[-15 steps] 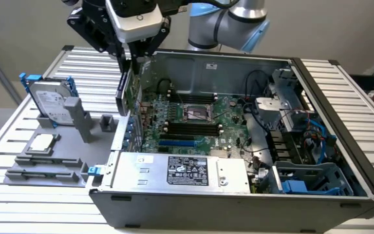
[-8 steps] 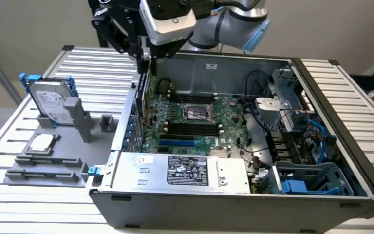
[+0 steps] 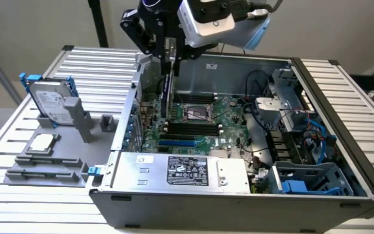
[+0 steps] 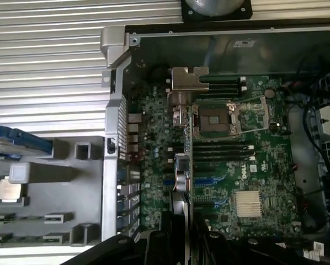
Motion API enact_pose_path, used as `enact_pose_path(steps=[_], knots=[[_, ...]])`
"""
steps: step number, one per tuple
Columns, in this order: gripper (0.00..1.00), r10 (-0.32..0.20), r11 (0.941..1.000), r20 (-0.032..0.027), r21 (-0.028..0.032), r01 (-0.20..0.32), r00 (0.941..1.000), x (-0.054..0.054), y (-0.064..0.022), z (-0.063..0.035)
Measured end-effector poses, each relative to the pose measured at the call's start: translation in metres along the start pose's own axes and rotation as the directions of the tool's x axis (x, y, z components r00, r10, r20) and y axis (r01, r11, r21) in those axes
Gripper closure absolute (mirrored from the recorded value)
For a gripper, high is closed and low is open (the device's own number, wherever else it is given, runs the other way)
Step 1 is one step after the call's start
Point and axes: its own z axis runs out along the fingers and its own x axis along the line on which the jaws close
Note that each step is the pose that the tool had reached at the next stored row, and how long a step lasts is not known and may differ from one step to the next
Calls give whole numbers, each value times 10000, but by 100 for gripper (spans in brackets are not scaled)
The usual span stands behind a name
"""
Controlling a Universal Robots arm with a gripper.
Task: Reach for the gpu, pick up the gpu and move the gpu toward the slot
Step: 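Pick up the gpu and move the gpu toward the slot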
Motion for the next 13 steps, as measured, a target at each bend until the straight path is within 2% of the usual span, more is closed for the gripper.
enact_pose_path(steps=[6,13], knots=[[74,1,10000,-2,8,-1,10000,-275,15,38],[74,2,9999,0,104,-2,10000,-582,90,135]])
